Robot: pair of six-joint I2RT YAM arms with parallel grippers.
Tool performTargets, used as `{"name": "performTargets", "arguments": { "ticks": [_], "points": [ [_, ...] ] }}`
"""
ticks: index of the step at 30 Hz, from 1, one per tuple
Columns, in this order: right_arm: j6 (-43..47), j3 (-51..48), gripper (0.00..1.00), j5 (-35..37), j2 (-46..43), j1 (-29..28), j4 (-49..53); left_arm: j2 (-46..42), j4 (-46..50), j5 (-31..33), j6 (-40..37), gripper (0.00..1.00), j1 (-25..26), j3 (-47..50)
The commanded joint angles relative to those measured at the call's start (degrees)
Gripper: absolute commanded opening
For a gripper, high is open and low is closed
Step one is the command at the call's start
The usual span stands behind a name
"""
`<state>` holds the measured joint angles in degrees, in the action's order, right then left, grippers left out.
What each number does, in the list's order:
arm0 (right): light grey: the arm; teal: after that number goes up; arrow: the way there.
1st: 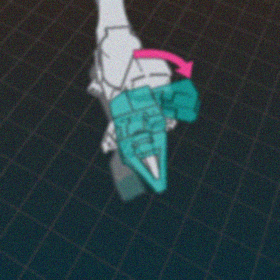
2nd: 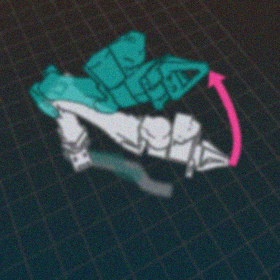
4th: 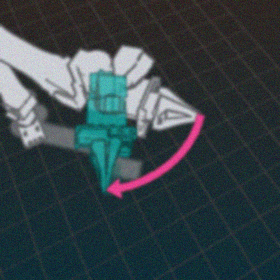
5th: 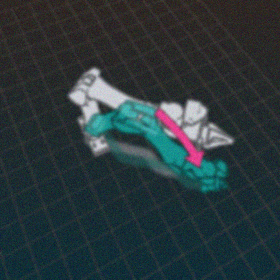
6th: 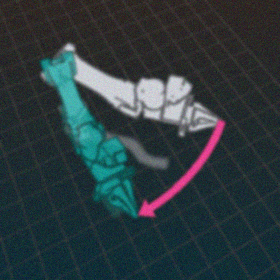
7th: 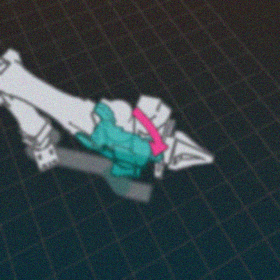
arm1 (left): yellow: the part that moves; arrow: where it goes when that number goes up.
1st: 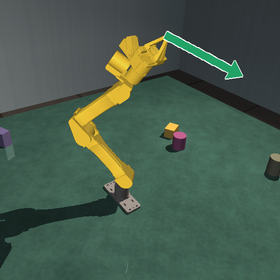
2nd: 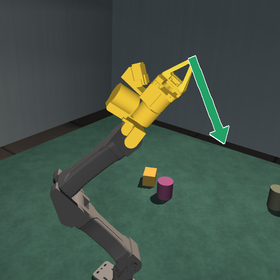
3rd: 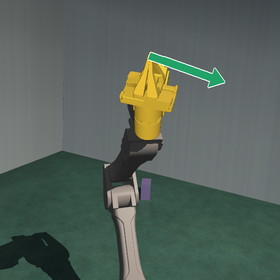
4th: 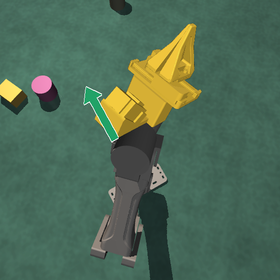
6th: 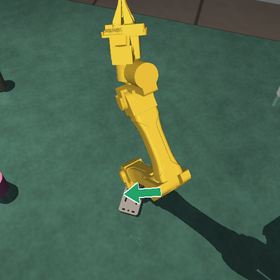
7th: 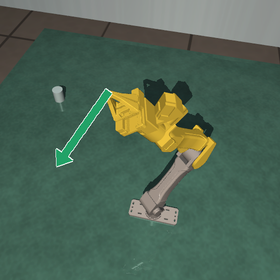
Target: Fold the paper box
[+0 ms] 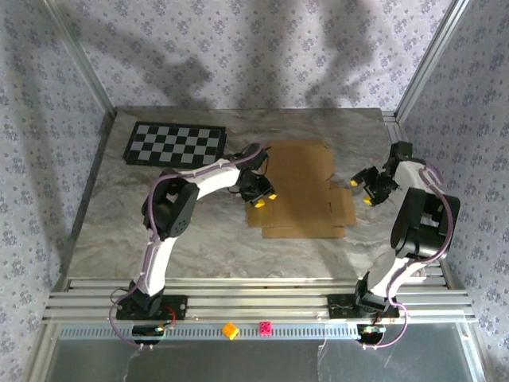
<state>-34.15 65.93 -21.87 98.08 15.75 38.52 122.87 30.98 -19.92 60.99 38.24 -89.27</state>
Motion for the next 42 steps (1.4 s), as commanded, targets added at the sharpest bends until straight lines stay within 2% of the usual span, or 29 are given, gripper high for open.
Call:
{"name": "performTargets", "arguments": {
  "ticks": [1, 4, 7, 12, 17, 19, 25, 29, 32, 37, 42],
  "points": [
    [1.2, -2.0, 0.64, -2.1, 0.3, -1.0, 1.4, -1.7, 7.5, 5.4, -4.8, 0.42, -2.6, 5.5],
    [-0.9, -5.6, 0.65, -4.2, -1.5, -3.6, 1.1, -2.4, 7.5, 6.4, -7.0, 0.42, -4.3, 7.7],
    [-5.2, -10.0, 0.65, -4.0, -7.1, -7.9, 0.8, -2.4, 7.5, 6.5, -7.9, 0.42, -5.0, 8.0],
    [-18.5, -22.7, 0.66, -5.3, -21.9, -11.2, -5.6, -1.5, 8.7, 5.9, -8.0, 0.42, -4.8, 6.5],
    [-31.5, -33.3, 0.68, -5.5, -29.5, -15.7, -14.8, -0.7, 9.3, 5.7, -8.4, 0.42, -4.5, 5.1],
    [-34.9, -36.6, 0.68, -4.9, -30.3, -16.5, -20.7, -0.6, 9.4, 5.6, -8.7, 0.42, -4.3, 5.0],
    [-35.1, -38.3, 0.64, -5.6, -25.4, -16.5, -26.7, -0.8, 9.8, 5.5, -9.4, 0.42, -4.0, 5.5],
    [-37.1, -38.9, 0.58, -5.2, -23.7, -17.4, -31.6, -1.1, 9.7, 5.3, -9.7, 0.42, -4.0, 5.7],
    [-36.7, -38.0, 0.52, -4.4, -23.3, -18.2, -30.4, -1.1, 9.7, 5.2, -9.9, 0.42, -3.9, 5.7],
    [-36.1, -38.1, 0.29, -2.1, -24.4, -18.3, -29.2, -1.3, 9.5, 4.9, -10.0, 0.42, -3.7, 5.6],
    [-37.6, -36.7, 0.14, 0.5, -26.1, -18.8, -28.2, -2.2, 9.8, 5.1, -10.6, 0.42, -3.5, 5.4]
  ]
}}
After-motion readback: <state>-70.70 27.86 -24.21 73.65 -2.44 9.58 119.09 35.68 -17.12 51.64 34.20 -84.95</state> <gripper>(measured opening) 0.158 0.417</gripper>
